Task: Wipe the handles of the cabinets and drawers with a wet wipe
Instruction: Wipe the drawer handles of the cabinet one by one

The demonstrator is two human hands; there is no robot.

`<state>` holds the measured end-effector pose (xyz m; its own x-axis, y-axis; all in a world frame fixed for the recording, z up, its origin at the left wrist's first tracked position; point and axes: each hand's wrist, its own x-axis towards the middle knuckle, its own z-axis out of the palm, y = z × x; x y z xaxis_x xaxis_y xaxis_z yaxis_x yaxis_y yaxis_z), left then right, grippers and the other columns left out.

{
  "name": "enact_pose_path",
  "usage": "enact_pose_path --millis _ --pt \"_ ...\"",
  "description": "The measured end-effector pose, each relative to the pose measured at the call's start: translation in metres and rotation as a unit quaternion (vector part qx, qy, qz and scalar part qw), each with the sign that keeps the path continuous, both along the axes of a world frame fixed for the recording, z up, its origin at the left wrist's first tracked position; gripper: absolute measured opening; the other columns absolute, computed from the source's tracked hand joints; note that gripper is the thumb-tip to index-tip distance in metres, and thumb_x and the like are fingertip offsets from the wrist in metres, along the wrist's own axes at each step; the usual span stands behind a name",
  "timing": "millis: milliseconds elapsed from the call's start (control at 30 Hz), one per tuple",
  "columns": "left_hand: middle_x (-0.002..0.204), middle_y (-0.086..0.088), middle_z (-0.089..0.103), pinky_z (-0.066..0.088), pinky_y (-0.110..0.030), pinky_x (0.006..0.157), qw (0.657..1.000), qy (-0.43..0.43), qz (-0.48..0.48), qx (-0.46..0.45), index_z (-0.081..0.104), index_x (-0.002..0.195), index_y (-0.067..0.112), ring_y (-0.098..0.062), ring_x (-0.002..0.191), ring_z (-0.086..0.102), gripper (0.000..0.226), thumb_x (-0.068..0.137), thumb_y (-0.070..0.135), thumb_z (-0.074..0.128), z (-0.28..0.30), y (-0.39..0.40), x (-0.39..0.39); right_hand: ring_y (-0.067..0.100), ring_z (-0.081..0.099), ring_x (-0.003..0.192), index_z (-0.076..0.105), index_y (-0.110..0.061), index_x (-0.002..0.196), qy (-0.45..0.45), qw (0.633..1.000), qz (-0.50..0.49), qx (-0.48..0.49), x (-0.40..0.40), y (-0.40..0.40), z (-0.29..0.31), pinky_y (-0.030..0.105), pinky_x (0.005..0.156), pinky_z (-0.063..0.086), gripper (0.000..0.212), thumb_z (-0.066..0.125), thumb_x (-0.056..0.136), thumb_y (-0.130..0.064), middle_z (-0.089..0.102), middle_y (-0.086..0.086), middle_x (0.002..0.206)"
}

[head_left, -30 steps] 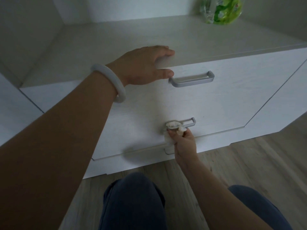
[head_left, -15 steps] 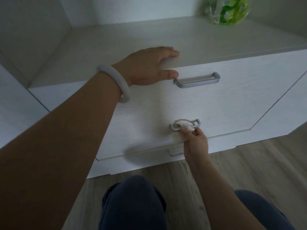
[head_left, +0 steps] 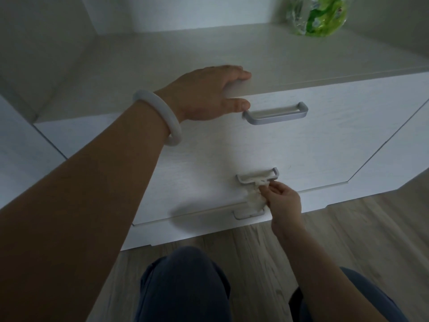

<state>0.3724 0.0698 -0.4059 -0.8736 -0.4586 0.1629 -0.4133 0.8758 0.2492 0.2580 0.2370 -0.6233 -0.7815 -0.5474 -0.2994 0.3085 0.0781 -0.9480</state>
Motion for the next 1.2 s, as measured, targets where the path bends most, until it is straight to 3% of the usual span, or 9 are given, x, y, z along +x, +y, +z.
enact_pose_path --millis 100,233,367,467,567,700,833,1033,1200 --pt "0.157 0.012 0.025 0.019 -0.027 0.116 1.000 0.001 0.000 -0.001 0.032 0.147 0.033 -0.009 0.143 0.025 0.066 0.089 0.053 0.056 -0.001 -0.001 0.000 0.015 0.066 0.076 0.069 -0.014 0.091 0.175 0.978 -0.030 0.110 -0.001 0.005 0.006 0.028 0.070 0.054 0.007 0.072 0.084 -0.014 0.071 0.000 0.081" --pt "0.157 0.013 0.025 0.020 -0.026 0.116 1.000 0.000 0.003 -0.002 0.032 0.147 0.034 -0.008 0.143 0.024 0.066 0.089 0.054 0.055 -0.001 0.000 0.000 0.002 0.054 0.073 0.066 -0.017 0.087 0.378 0.921 -0.082 0.038 -0.002 0.013 0.022 0.007 0.060 0.039 0.004 0.067 0.089 -0.014 0.062 -0.006 0.079" --pt "0.157 0.013 0.025 0.021 -0.026 0.115 1.000 0.004 0.003 -0.001 0.032 0.148 0.033 -0.008 0.143 0.026 0.067 0.088 0.054 0.056 0.000 0.000 -0.001 0.018 0.043 0.095 0.069 -0.006 0.102 0.585 0.803 -0.016 0.108 -0.021 0.004 0.004 0.027 0.076 0.043 0.016 0.066 0.087 -0.003 0.056 0.009 0.106" --pt "0.157 0.013 0.025 0.021 -0.027 0.116 1.000 0.003 0.002 -0.003 0.032 0.147 0.033 -0.009 0.143 0.026 0.067 0.088 0.054 0.056 -0.001 0.000 -0.002 0.016 0.053 0.095 0.062 -0.004 0.122 0.534 0.833 0.073 0.124 -0.016 0.006 -0.005 0.014 0.086 0.046 0.030 0.060 0.093 -0.007 0.042 0.007 0.124" --pt "0.157 0.012 0.025 0.021 -0.029 0.116 1.000 0.003 0.001 -0.003 0.032 0.147 0.033 -0.010 0.143 0.026 0.067 0.088 0.054 0.056 -0.001 -0.001 -0.002 0.005 0.049 0.092 0.060 0.001 0.124 0.513 0.847 0.104 0.096 -0.003 0.003 0.002 -0.002 0.085 0.036 0.030 0.052 0.098 -0.011 0.040 0.001 0.118" --pt "0.158 0.010 0.024 0.020 -0.030 0.117 1.000 -0.007 -0.001 -0.003 0.031 0.148 0.031 -0.010 0.143 0.024 0.067 0.089 0.053 0.055 -0.001 -0.001 -0.001 0.006 0.052 0.099 0.063 -0.005 0.123 0.485 0.854 0.180 0.062 0.003 -0.003 0.004 0.000 0.091 0.035 0.030 0.057 0.094 -0.004 0.046 -0.003 0.113" --pt "0.158 0.011 0.024 0.020 -0.028 0.117 1.000 -0.007 -0.001 -0.001 0.031 0.148 0.032 -0.010 0.143 0.024 0.067 0.089 0.053 0.055 -0.001 -0.001 -0.001 0.007 0.058 0.100 0.068 -0.010 0.117 0.408 0.907 0.094 0.052 -0.010 0.004 0.002 0.001 0.085 0.039 0.029 0.066 0.088 -0.006 0.056 -0.010 0.111" --pt "0.157 0.011 0.025 0.019 -0.024 0.114 1.000 0.001 -0.001 -0.008 0.031 0.148 0.031 -0.010 0.143 0.025 0.067 0.089 0.053 0.055 0.000 -0.001 -0.001 -0.015 0.055 0.095 0.068 -0.015 0.118 0.383 0.909 0.163 0.036 0.018 -0.008 0.004 -0.003 0.086 0.037 0.035 0.069 0.085 -0.004 0.059 -0.021 0.110" --pt "0.158 0.010 0.024 0.019 -0.026 0.115 1.000 -0.003 -0.004 -0.006 0.031 0.148 0.032 -0.010 0.144 0.024 0.067 0.089 0.053 0.055 -0.002 -0.003 -0.001 0.003 0.058 0.110 0.071 -0.013 0.113 0.365 0.927 0.079 0.047 -0.017 0.007 0.002 -0.001 0.090 0.038 0.032 0.067 0.085 0.001 0.062 -0.015 0.114"
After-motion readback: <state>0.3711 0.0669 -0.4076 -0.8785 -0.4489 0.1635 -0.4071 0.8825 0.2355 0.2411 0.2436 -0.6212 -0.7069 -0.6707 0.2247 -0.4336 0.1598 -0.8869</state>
